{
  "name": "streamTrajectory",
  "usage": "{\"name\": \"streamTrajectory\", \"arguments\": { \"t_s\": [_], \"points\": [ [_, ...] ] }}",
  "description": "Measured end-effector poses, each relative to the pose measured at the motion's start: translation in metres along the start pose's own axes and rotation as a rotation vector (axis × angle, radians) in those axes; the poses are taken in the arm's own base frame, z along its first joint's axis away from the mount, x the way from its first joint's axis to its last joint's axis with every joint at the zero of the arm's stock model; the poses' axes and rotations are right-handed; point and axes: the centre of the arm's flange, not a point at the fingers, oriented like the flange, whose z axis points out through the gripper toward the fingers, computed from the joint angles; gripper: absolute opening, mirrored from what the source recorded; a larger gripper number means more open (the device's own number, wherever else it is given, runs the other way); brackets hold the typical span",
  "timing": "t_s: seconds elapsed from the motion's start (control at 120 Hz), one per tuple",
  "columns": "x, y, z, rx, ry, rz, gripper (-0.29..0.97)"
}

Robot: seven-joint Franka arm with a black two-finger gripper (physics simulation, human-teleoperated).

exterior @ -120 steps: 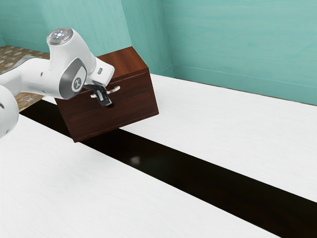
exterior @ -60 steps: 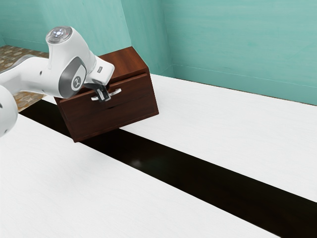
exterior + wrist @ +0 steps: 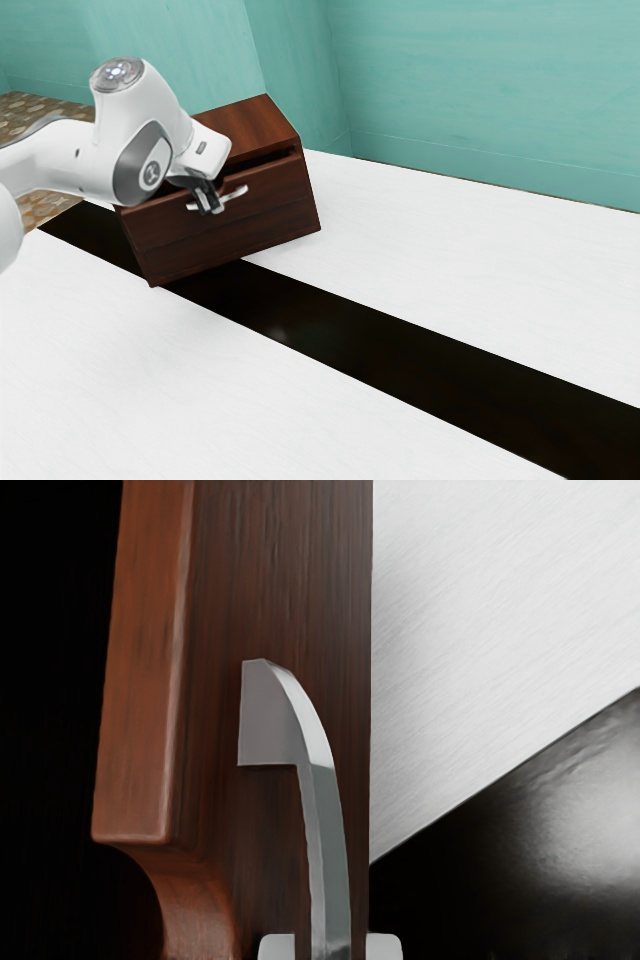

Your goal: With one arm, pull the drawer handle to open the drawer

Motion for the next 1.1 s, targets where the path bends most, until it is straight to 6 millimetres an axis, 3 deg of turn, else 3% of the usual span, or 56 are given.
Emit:
{"name": "streamTrajectory", "arguments": {
  "t_s": [1.1],
  "points": [
    [0.01,0.074,-0.037,-0.058,0.011,0.048,-0.11]
  ]
}}
